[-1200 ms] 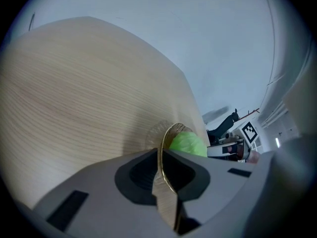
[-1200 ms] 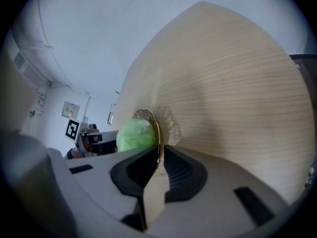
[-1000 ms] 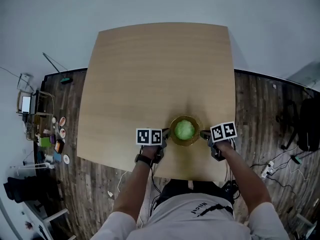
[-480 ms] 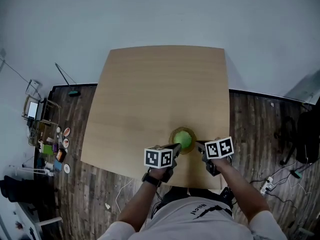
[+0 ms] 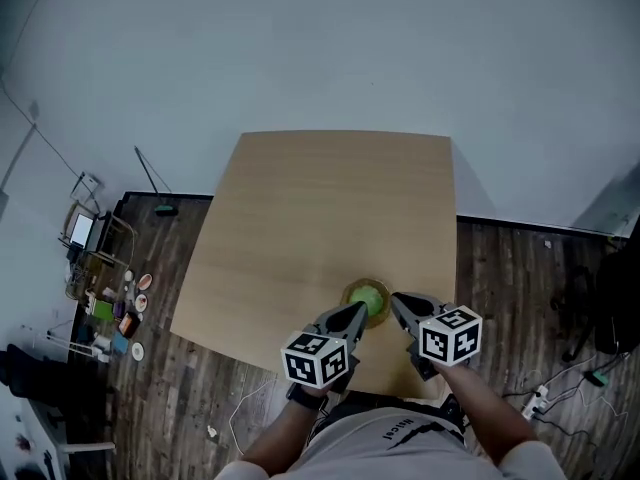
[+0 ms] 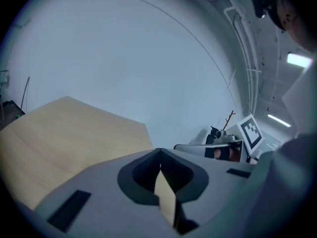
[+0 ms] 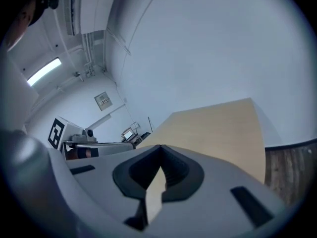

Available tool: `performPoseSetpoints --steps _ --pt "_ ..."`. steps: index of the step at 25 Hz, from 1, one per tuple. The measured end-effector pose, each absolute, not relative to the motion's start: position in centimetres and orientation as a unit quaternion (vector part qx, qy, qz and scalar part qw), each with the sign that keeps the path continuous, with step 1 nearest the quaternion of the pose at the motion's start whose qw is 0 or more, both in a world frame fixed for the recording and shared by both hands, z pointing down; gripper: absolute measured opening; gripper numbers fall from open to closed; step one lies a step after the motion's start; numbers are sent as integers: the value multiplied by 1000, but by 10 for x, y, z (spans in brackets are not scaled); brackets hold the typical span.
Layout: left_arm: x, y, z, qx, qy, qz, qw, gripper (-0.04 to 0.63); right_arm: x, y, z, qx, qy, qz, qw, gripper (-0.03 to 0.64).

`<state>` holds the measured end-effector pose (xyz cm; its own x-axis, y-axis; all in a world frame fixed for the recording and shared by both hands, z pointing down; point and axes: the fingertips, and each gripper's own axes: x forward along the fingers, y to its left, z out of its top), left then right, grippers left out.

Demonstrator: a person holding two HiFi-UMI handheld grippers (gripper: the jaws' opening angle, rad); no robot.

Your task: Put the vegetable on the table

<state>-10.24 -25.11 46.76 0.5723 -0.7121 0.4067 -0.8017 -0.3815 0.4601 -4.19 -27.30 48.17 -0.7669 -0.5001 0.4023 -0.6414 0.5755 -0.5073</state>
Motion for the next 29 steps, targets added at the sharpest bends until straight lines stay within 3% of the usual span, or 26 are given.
performPoseSetpoints --steps 12,29 --pt "-95 -231 390 847 -482 3 226 14 -33 -255 384 340 -922 184 24 12" --pt "-102 -224 387 845 -490 4 214 14 -40 -250 383 342 -924 168 25 12"
